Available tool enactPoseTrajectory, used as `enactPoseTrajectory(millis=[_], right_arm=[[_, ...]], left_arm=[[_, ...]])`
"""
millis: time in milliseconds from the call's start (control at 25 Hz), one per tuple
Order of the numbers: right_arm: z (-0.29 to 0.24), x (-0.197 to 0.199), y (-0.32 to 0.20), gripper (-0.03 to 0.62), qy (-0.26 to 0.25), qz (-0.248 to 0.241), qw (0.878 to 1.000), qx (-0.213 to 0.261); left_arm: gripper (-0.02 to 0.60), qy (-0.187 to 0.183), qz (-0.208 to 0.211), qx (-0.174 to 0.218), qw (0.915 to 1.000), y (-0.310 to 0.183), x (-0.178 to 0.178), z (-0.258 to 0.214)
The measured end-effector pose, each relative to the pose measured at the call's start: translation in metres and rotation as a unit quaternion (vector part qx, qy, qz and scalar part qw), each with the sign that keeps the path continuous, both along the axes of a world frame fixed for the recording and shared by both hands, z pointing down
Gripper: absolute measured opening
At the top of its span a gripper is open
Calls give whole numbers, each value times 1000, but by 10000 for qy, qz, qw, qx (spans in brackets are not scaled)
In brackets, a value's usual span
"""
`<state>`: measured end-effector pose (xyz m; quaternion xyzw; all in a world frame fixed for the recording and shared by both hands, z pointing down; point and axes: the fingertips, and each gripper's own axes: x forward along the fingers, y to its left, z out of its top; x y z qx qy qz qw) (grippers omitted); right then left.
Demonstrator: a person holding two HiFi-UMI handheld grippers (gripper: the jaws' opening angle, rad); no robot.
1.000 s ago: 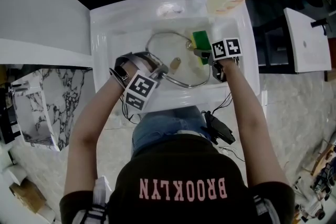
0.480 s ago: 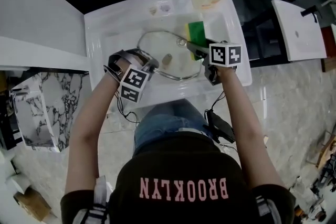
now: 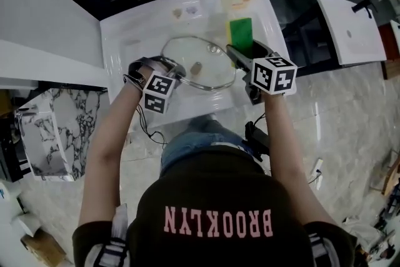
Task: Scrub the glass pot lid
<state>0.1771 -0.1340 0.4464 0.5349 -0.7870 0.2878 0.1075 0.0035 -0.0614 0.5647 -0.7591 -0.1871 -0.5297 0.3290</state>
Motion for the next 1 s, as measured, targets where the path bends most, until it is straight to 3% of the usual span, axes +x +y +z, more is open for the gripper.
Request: enactPoseTrajectory(millis=[160, 440, 600, 1000], right_arm=[[-7, 7, 12, 325, 129, 215, 9995, 190], [34, 10, 28, 325, 926, 203, 9953, -177], [46, 5, 33, 325, 1231, 97, 9923, -111], [51, 7, 44, 325, 1335, 209, 9906, 198]], left_arm=[[34, 4, -90, -72, 9999, 1, 1, 0], [46, -95, -329, -387, 9987, 3, 0, -1], [50, -67, -456, -453, 9979, 4, 1, -2], [54, -9, -686, -404, 9968, 3, 2, -2]])
